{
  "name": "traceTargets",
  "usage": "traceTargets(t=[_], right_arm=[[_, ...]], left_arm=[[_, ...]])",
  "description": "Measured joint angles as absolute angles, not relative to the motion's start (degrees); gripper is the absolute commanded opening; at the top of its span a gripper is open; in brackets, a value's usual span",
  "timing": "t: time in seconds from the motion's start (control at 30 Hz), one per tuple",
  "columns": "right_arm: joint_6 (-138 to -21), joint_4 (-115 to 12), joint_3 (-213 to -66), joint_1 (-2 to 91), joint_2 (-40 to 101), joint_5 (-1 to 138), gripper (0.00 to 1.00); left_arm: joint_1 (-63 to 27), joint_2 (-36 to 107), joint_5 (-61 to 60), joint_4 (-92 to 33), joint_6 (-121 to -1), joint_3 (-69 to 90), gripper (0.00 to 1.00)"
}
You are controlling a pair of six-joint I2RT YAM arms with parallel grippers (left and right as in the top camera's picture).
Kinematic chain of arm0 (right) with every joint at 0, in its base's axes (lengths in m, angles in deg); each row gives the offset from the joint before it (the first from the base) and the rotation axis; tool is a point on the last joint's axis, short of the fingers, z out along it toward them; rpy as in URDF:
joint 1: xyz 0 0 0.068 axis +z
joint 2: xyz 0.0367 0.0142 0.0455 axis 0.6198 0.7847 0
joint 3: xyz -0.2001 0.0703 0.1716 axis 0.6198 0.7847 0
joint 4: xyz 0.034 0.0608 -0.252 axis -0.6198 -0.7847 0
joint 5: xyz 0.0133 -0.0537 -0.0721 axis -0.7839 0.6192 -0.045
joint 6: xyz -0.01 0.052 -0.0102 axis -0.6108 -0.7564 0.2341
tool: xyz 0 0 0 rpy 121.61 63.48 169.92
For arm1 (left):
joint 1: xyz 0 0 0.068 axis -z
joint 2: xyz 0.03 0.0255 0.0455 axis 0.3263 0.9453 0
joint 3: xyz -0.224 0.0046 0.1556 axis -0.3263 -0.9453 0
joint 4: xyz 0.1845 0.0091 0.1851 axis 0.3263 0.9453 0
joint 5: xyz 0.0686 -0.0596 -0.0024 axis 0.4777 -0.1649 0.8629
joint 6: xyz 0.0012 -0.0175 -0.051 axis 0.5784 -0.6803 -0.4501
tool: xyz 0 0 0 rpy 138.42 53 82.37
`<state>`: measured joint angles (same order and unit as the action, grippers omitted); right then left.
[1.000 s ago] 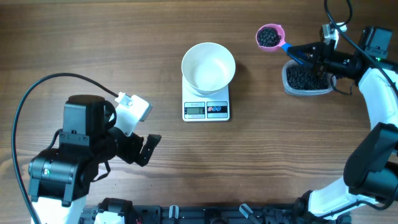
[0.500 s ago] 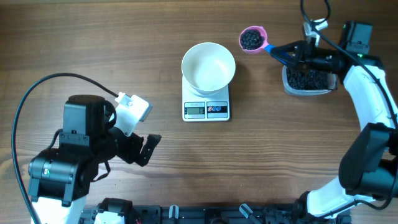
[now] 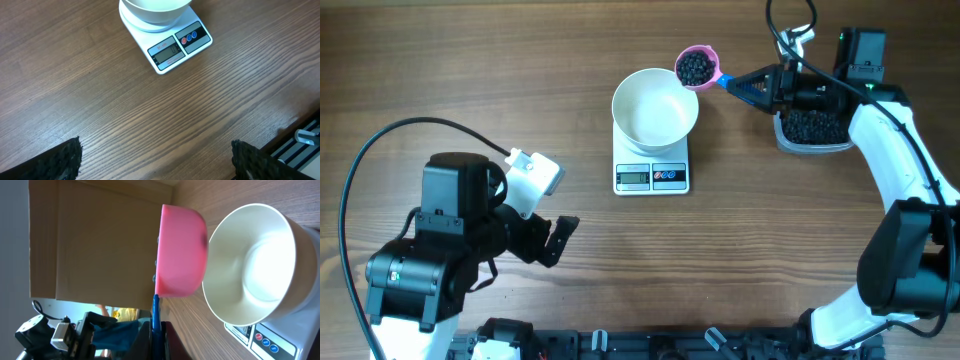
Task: Scoop item into bowl and weigh 150g on scale
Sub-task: 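Carry the filled scoop with the right gripper over the white bowl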
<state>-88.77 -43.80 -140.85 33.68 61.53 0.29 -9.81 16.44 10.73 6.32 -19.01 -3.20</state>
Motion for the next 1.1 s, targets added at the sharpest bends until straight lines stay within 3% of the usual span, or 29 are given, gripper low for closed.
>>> traceTargets(t=[1.1], right_arm=[[-88.7,-43.1,-140.8,33.8,61.5,0.5,0.04]], left_arm=[[-9.8,16.4,10.7,6.3,-19.0,-3.2,1.00]])
